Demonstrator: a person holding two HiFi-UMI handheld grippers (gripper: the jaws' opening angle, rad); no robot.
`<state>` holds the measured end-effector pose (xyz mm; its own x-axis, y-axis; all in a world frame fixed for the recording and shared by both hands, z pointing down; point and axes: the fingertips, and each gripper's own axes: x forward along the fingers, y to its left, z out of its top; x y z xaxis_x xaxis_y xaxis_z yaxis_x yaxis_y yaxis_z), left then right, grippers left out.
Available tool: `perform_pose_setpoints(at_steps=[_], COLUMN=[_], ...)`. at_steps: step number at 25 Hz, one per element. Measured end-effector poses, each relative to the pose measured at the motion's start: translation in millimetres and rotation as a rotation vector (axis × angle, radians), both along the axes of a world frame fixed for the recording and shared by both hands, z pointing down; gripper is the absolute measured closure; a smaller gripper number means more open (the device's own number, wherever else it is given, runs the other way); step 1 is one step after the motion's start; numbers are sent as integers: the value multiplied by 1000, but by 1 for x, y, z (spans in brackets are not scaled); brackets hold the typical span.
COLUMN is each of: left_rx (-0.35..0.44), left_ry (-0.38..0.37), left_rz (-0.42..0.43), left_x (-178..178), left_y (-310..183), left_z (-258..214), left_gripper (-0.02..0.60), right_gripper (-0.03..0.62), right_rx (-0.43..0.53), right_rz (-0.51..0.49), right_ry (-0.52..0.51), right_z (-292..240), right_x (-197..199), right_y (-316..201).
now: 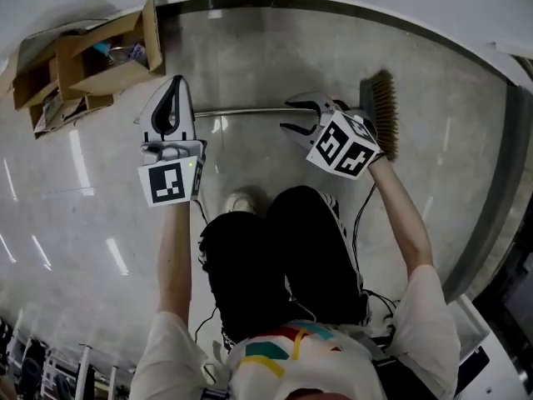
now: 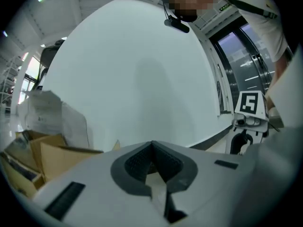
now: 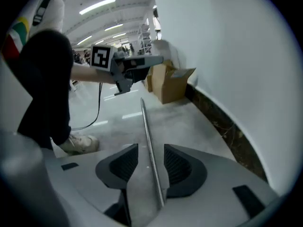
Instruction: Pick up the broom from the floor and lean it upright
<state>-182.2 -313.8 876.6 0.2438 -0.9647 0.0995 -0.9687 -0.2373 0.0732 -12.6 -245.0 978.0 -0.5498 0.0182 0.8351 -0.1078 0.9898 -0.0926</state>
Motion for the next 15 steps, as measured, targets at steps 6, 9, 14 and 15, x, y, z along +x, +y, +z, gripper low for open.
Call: perform_pose_setpoints(at_steps=[6, 9, 14, 15], left_rx=[23, 19, 7, 5], left_ry=[-5, -44, -15, -16], left_rz=[-103, -206, -217, -209], left_x=[-30, -50, -47, -44], left_y=[4, 14, 24, 24], left_z=[102, 120, 137, 140], left_gripper=[537, 537, 537, 537], right_gripper=[442, 443, 444, 444], right_rx=[48, 36, 37, 45], right_rz=[-208, -304, -382, -394], right_ry=[139, 208, 269, 277], right_z=[137, 178, 194, 195], right_x=[-4, 4, 8, 8], right_y=[6, 12, 15, 15])
